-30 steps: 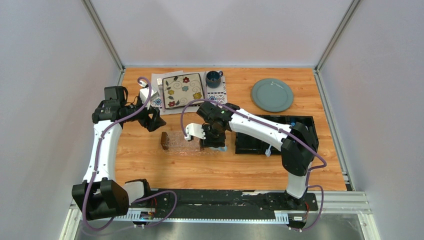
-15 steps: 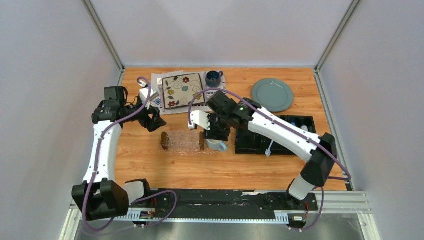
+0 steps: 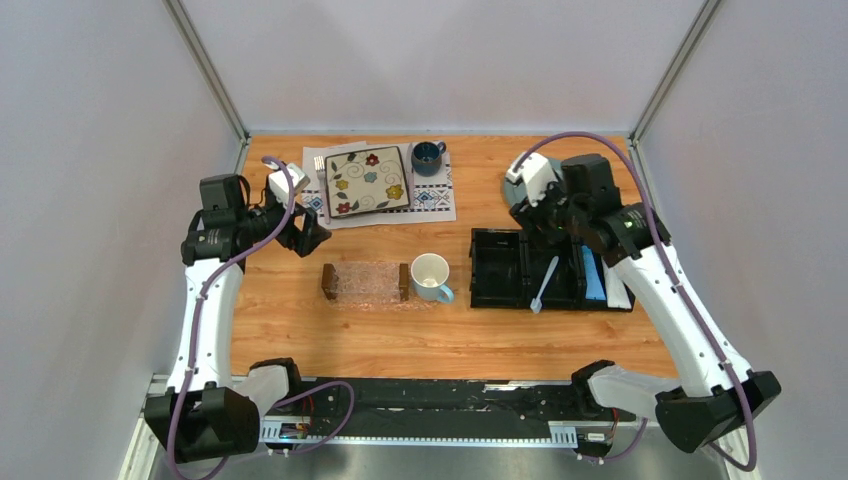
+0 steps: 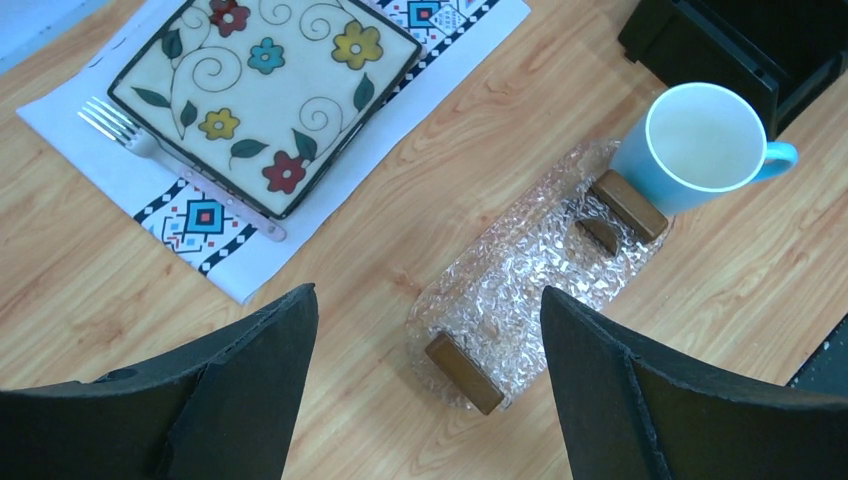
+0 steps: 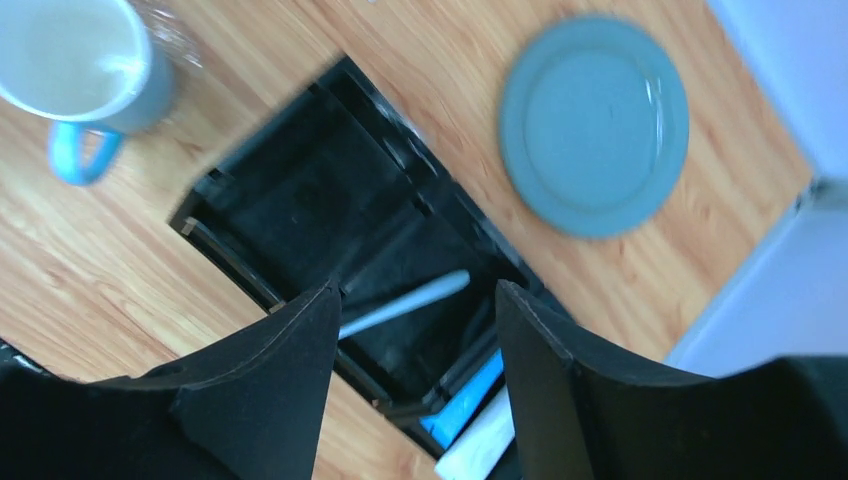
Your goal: Prepare toiletry sets of a toothbrush and toothpaste on the tray
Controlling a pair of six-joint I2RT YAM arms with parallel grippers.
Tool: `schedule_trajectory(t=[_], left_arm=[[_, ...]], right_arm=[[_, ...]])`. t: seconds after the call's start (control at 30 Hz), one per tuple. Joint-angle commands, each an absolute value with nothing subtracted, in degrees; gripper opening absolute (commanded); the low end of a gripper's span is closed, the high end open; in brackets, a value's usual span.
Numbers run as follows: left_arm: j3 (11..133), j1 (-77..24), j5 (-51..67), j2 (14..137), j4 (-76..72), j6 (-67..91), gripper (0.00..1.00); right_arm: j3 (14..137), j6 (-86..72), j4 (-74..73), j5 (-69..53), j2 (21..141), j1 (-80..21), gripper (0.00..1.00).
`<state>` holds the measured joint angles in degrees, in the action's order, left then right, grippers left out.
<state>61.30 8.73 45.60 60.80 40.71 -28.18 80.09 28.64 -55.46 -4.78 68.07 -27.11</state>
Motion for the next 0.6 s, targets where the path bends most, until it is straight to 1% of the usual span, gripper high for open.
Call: schedule_trajectory(t=[0.0,0.03,0.13,0.3,0.57], left_arm=[[60.91,9.23,45.53,59.50,37.18,-24.96,0.89],[60.73,9.23,45.61,59.50,37.09,-24.96,0.89],[60.12,9.23,45.79,59.41,37.09,-25.40,0.89],[58.89,9.23,46.05,59.33,37.09,-26.54,0.89],[57.31,9.23,46.06,59.24,37.27,-27.25,0.89]], right_arm=[[74.28,25.32,-52.30,-7.29,64.69,-17.60,0.63],[73.48,24.96,-52.03,-7.56,64.51,-13.92,0.63],[70.15,24.35,-50.98,-8.61,64.07,-7.24,0.64],[66.28,23.47,-49.66,-8.53,64.42,1.29,0.66],[61.62,20.31,-47.11,-4.66,66.18,6.76,0.70]])
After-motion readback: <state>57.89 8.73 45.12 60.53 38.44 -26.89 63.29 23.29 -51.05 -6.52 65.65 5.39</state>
